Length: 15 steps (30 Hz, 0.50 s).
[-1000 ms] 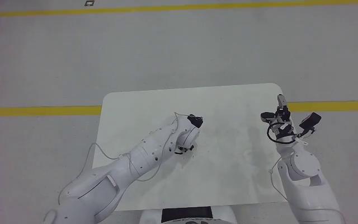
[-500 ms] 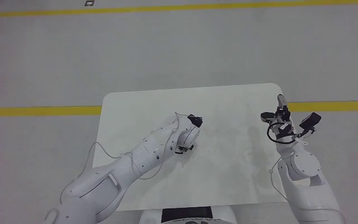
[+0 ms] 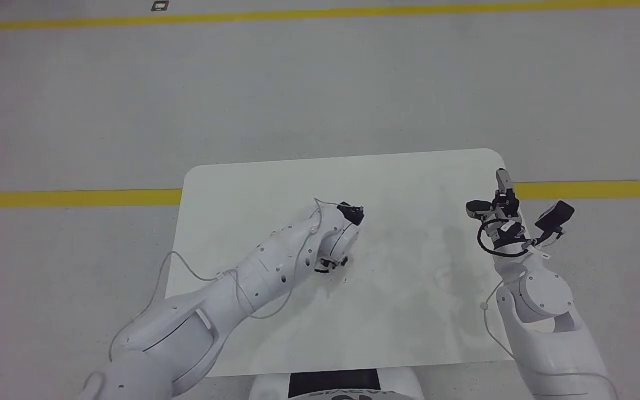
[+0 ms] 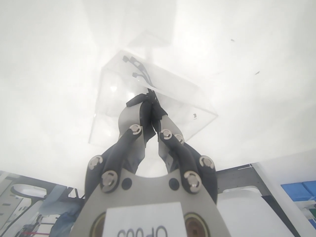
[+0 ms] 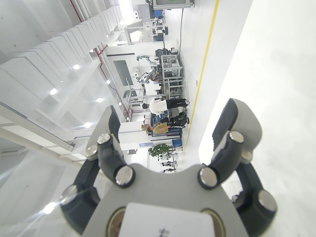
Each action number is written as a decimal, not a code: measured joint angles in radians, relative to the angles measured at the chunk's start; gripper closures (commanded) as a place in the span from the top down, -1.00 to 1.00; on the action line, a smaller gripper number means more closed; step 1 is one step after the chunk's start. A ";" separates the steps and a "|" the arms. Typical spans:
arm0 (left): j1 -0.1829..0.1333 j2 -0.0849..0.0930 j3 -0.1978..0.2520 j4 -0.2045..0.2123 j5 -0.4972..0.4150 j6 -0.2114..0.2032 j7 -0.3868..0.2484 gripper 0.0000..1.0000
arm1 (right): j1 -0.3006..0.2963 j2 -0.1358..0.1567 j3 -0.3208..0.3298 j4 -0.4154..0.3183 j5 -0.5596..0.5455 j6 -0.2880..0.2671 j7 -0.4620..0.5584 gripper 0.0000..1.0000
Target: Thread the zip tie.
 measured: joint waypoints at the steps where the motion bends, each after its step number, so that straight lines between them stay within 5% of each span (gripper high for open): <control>1: 0.000 0.002 -0.003 -0.014 0.006 0.003 -0.005 -1.00 | 0.000 0.000 0.000 0.000 0.000 0.000 0.000 1.00; 9: 0.022 0.030 -0.031 -0.125 0.067 0.025 -0.057 -1.00 | 0.000 0.000 0.000 0.000 0.000 0.000 0.000 1.00; 15: 0.044 0.042 -0.041 -0.128 0.065 0.013 -0.056 -1.00 | 0.000 0.000 0.000 0.000 0.000 0.000 0.000 1.00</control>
